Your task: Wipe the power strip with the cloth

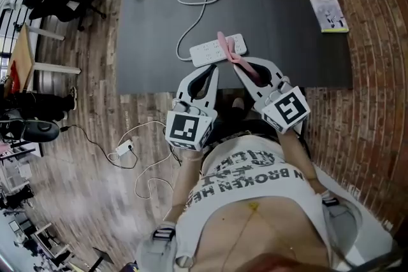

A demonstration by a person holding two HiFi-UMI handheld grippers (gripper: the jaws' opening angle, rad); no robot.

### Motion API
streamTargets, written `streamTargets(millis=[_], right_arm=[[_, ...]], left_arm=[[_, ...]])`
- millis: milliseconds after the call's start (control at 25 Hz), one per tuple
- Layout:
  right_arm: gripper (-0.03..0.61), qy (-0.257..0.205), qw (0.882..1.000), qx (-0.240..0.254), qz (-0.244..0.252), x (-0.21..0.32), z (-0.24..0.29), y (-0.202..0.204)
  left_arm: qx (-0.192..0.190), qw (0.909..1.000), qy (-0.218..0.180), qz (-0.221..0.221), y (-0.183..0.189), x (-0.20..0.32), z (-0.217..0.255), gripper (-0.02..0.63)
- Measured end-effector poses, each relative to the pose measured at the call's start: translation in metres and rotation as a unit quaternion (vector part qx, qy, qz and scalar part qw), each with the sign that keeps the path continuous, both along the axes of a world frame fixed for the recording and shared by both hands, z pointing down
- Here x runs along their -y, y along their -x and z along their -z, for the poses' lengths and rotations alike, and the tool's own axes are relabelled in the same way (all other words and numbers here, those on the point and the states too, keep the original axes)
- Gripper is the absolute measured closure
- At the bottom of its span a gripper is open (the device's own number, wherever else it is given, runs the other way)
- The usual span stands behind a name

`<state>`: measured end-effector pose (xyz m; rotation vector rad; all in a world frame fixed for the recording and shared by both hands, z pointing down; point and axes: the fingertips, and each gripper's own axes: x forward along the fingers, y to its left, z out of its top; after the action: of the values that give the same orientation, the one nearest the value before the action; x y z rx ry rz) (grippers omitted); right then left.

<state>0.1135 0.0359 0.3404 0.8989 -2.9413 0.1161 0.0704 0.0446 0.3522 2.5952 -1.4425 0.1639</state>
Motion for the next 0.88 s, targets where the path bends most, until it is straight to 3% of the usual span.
streamTargets(millis=[240,880], right_arm=[[0.561,0.006,1.000,-0.006,0.001,0.017,-0.002,0.012],[0.561,0.004,0.999,-0.026,-0.041,0.076,-0.012,0.065]], left_arm=[[-0.004,1.0000,0.008,-0.002,0.014,0.021,-0.003,0.606],[-0.011,0.9973,-0.001,-0.073,0.054,0.089,-0.009,0.606]])
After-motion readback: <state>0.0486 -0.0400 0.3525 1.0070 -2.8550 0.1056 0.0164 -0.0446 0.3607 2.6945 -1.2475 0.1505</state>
